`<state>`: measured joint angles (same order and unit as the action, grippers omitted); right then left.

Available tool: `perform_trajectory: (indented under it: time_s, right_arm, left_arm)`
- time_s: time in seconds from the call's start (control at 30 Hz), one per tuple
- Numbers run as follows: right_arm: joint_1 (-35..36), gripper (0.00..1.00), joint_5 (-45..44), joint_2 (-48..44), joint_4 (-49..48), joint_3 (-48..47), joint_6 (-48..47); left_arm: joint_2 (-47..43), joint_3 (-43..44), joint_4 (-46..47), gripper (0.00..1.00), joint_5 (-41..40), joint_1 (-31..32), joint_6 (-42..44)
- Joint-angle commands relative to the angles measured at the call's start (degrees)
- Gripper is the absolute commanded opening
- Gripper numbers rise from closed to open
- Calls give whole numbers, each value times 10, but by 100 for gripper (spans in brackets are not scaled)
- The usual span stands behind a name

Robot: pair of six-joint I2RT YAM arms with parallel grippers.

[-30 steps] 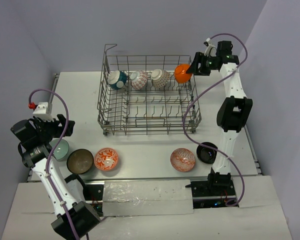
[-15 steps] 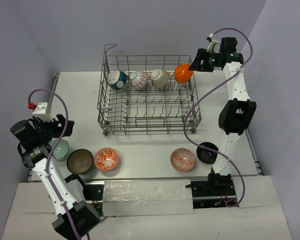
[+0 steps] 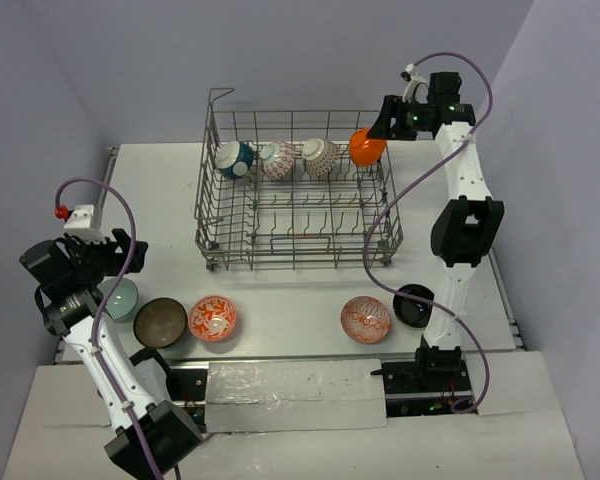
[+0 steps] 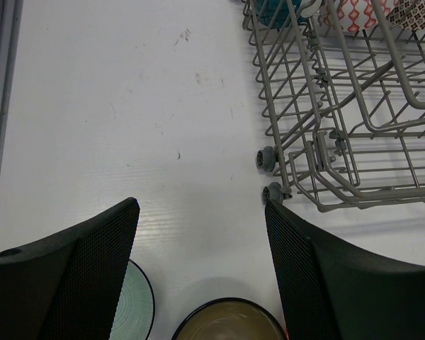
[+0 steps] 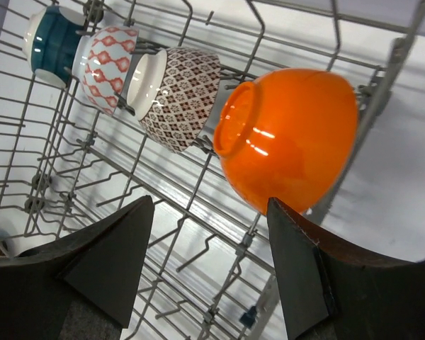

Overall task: Load the bowls into the dish rack
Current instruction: Insert the bowl into the dish rack.

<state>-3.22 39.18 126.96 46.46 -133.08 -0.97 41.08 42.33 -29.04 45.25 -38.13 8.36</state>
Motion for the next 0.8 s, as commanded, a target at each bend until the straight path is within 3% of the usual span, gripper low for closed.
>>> perform_trajectory:
  time_s: [0.0, 0.77]
  right_arm:
    - [23, 73, -13, 19, -12, -18, -4]
    - [30, 73, -32, 37, -15, 12, -12]
  left_arm:
    - [-2, 1, -1, 77, 19, -6, 12]
    - [0, 2, -6, 77, 26, -12, 16]
